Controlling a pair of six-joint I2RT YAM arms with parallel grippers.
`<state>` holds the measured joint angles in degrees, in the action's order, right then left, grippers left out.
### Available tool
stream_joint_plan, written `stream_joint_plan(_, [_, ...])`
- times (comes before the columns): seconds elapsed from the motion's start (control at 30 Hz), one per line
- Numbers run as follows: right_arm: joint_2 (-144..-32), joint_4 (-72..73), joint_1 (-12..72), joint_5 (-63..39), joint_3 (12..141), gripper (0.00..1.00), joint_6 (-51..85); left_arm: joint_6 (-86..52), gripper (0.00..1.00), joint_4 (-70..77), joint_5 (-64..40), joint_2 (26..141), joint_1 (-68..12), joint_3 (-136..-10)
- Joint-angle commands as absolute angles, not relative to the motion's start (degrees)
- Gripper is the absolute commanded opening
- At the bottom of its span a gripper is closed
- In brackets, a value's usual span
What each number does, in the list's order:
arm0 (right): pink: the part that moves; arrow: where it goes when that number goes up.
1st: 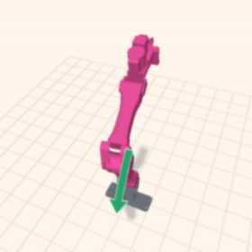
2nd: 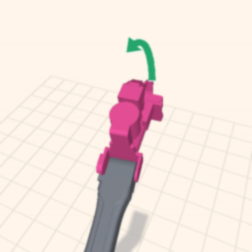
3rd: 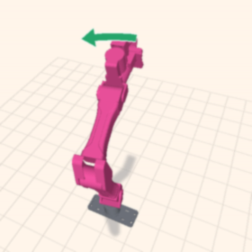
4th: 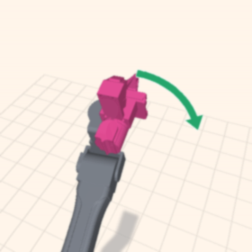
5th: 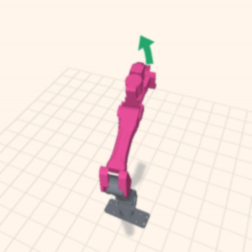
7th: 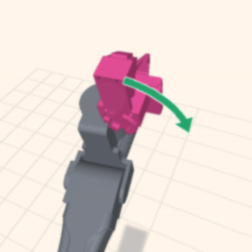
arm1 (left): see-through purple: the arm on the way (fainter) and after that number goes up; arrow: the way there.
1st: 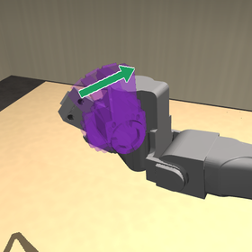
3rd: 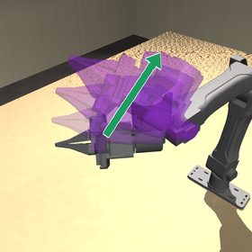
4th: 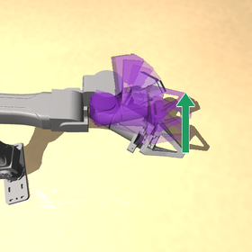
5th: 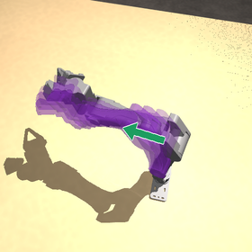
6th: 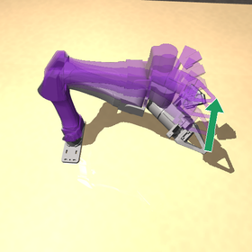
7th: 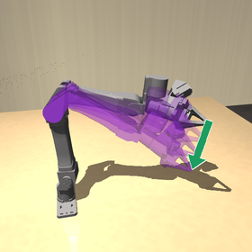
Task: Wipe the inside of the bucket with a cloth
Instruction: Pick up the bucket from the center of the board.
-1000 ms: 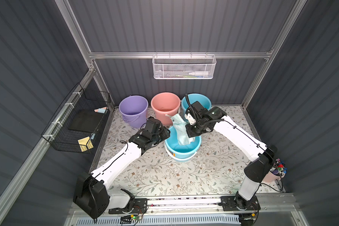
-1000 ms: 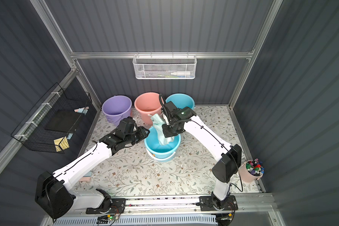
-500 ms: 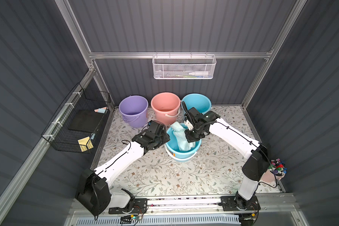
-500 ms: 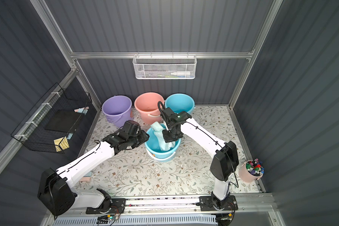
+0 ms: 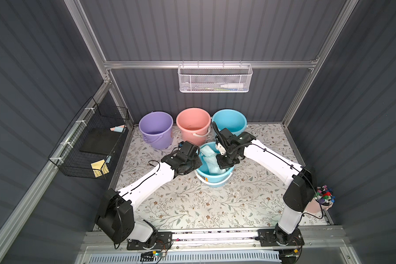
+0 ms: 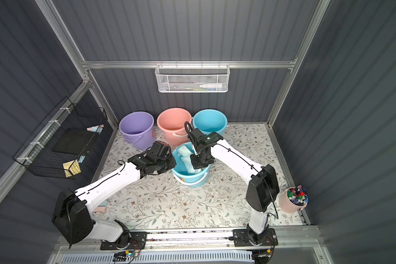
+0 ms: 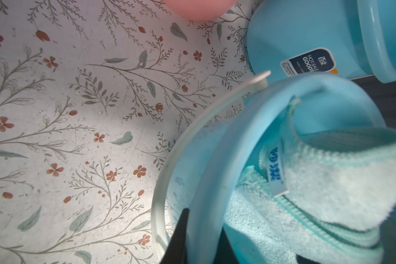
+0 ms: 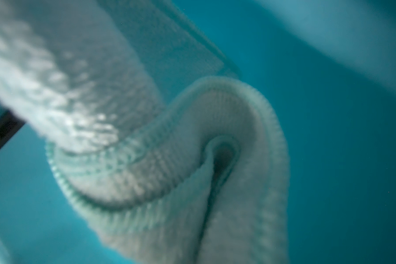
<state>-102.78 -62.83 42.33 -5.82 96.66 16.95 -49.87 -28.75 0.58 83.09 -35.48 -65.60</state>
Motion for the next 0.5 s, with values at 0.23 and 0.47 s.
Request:
stream_joint_plan(0.23, [-97.00,-63.57,42.63,-4.64,93.74,0.03,16.89,-38.14,0.00,-26.49,12.32,83.38,-36.68,-74.71])
stream_joint_plan(0.47, [-96.40,-56.15,42.63,-3.92,88.86,0.00,14.00,-28.65,0.00,-19.10,14.61,81.90,-39.66,-71.78])
